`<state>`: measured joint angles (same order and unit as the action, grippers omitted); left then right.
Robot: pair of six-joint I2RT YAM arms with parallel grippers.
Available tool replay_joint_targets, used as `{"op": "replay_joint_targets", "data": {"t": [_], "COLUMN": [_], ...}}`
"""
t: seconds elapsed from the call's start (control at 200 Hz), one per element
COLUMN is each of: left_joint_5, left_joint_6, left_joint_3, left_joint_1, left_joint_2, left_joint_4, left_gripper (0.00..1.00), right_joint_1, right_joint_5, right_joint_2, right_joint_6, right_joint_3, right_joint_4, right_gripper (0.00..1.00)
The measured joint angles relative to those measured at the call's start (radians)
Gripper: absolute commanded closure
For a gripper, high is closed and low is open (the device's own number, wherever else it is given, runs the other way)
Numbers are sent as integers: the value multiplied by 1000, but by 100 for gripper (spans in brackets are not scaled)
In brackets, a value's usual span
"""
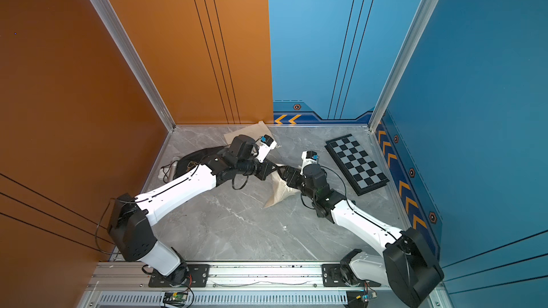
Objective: Pack away hair dryers
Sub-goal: Place the hair dryer in the drawstring bag.
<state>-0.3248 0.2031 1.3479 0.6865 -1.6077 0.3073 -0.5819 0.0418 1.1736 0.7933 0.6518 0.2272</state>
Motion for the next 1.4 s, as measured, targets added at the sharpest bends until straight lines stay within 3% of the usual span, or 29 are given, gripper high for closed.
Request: {"op": "replay_joint_targets", "data": {"t": [0.27, 0.47, 0.696, 0.896, 1.101, 1.166, 1.236, 1.321, 1.401], "left_joint_5": [-35, -3, 68, 93, 97, 97, 101, 108, 116], "left_joint_6": [0, 0, -4, -5, -4, -4, -4, -4, -4], "left_joint_3": [53, 109, 137, 137, 137, 137, 137, 137, 136], "left_joint_1": [9, 14, 29, 29, 23, 18, 13, 8, 6], "left_joint_2": [-19, -17, 14, 32, 41, 45, 48, 50, 50], "left_joint_4": [14, 6, -7, 25, 60, 65, 68, 69, 72], "left_gripper": [100, 100, 100, 100, 100, 100, 100, 100, 100], "right_joint_1": [-30, -33, -19, -8, -16, -21, -30, -39, -41], "right_joint_5": [-113, -160, -135, -64, -14, -15, -15, -14, -11], "right_joint_2": [-66, -61, -28, -6, 0, 11, 30, 56, 80], "right_joint_6": [37, 132, 157, 138, 42, -5, -53, -104, -124], "right_joint_3": [-36, 83, 258, 261, 159, 147, 142, 134, 124], "right_joint_4": [28, -96, -298, -290, -144, -108, -65, -18, 13], "right_gripper": [5, 4, 4, 5, 14, 23, 25, 45, 43]}}
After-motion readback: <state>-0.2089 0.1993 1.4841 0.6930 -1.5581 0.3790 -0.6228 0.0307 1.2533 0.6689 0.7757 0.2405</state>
